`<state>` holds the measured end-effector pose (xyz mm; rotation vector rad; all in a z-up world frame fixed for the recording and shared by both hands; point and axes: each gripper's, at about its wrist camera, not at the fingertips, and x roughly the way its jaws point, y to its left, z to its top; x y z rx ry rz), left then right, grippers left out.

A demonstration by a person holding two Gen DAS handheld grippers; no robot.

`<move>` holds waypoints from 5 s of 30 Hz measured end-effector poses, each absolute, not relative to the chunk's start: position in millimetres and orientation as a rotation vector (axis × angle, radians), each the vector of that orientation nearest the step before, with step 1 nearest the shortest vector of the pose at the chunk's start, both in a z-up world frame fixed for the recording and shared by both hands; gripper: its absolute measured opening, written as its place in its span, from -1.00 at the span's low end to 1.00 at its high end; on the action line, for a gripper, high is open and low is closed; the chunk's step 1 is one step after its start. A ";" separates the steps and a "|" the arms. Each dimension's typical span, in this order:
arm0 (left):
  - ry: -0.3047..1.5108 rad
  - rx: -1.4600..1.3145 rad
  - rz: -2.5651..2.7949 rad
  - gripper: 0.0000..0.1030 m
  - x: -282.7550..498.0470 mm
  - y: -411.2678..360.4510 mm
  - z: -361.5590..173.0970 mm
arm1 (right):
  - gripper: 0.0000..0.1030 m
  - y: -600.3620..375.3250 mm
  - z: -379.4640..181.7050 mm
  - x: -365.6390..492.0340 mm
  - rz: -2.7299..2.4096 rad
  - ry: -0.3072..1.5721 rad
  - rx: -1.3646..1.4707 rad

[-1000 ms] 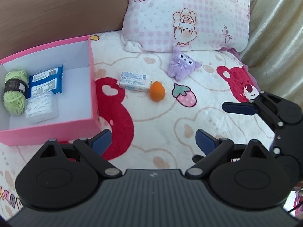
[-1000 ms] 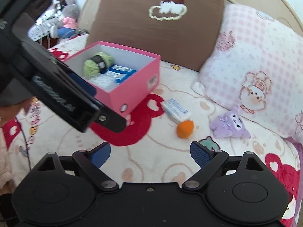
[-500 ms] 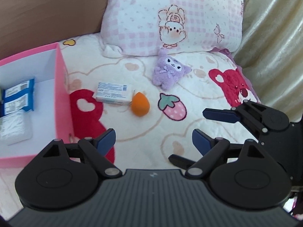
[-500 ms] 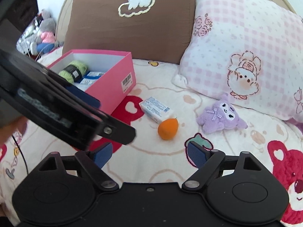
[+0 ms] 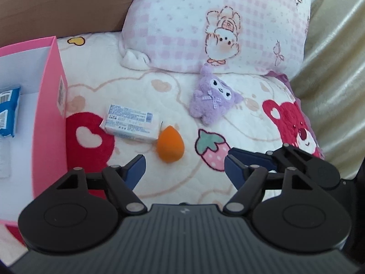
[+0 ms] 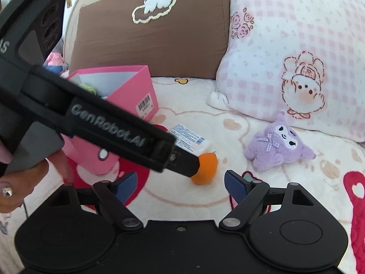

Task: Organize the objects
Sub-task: 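Lower the left tool onto the orange makeup sponge and close on it, then lift the orange sponge off the bed with the left tool, then carry the orange sponge with the left tool toward the pink box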

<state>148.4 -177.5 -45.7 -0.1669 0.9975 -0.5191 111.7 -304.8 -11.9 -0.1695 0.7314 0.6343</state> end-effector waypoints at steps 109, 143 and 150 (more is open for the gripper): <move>1.167 -0.312 -0.579 -0.30 52.3 -81.6 11.8 | -0.18 -239.5 29.7 19.3 0.705 0.928 -0.256; 1.034 -0.402 -0.569 -0.31 12.9 7.7 69.8 | -0.14 -167.2 104.1 -14.2 0.867 0.889 -0.407; 1.027 -0.412 -0.544 -0.31 15.8 30.2 75.9 | -0.13 -146.2 111.2 -12.1 0.896 0.887 -0.421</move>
